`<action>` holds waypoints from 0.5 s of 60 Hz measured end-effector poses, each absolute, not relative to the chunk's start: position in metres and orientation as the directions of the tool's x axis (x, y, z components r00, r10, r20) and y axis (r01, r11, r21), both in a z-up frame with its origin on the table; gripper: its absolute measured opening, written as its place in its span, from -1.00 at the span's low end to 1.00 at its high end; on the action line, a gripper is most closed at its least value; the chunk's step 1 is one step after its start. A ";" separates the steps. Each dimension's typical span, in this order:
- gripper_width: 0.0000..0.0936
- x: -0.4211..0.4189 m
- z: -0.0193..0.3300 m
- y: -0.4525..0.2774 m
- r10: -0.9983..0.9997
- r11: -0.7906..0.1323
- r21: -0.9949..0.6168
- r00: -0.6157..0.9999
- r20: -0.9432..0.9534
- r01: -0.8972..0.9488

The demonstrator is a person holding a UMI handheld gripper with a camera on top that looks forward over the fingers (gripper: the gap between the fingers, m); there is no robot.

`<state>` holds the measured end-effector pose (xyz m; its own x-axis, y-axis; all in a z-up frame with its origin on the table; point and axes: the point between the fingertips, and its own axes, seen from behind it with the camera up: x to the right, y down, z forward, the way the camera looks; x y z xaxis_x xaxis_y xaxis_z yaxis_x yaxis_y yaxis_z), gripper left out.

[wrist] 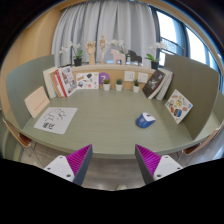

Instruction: Arrange mouse

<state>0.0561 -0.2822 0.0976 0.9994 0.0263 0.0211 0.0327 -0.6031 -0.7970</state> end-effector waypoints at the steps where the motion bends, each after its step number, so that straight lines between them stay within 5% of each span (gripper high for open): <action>1: 0.84 0.068 0.090 -0.279 0.018 -0.608 -0.793 1.000 0.024 0.030; 30: 0.81 0.208 0.001 -0.133 -0.142 -0.694 -0.712 0.990 -0.004 -0.103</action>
<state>0.2076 -0.1334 0.0014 0.9898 -0.1422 -0.0041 -0.1026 -0.6942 -0.7124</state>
